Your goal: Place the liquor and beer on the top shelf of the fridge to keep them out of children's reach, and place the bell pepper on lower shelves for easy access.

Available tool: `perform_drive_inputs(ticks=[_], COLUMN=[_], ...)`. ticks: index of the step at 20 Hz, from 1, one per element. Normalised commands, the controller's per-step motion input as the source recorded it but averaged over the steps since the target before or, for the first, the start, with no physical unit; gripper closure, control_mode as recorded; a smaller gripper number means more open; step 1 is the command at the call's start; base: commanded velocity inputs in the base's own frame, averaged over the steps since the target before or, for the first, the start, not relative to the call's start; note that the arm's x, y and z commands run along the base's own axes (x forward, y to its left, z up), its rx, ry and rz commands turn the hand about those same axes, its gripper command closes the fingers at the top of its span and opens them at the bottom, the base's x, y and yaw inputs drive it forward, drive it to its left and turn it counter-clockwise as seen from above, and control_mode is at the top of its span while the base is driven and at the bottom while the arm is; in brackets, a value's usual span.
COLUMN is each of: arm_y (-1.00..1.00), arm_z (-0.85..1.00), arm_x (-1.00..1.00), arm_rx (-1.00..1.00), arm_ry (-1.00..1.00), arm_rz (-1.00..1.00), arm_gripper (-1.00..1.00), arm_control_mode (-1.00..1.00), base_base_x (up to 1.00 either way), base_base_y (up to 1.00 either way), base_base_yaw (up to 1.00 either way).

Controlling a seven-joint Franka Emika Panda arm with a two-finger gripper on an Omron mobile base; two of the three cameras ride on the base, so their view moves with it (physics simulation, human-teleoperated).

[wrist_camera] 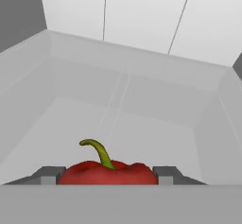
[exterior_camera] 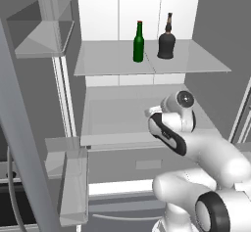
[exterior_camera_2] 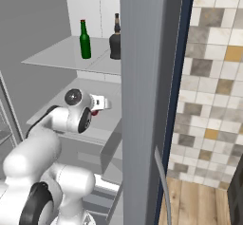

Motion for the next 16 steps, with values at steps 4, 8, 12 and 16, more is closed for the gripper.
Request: perform_drive_inputs(ticks=[4, 8, 12, 16], arm_y=[0.0, 0.0, 0.0, 0.0], arm_z=[-0.43, -0.49, -0.39, -0.24], arm_x=[0.39, 0.36, 0.35, 0.38], arm_rx=[0.0, 0.0, 0.0, 0.0], arm_ry=[0.0, 0.0, 0.0, 0.0], arm_rz=[0.0, 0.0, 0.0, 0.0], arm_gripper=[1.0, 1.0, 1.0, 1.0], arm_control_mode=[-1.0, -1.0, -1.0, -1.0], base_base_x=[0.0, 0.0, 0.0, 0.0], base_base_y=[0.0, 0.0, 0.0, 0.0], base_base_yaw=[0.0, 0.0, 0.0, 0.0])
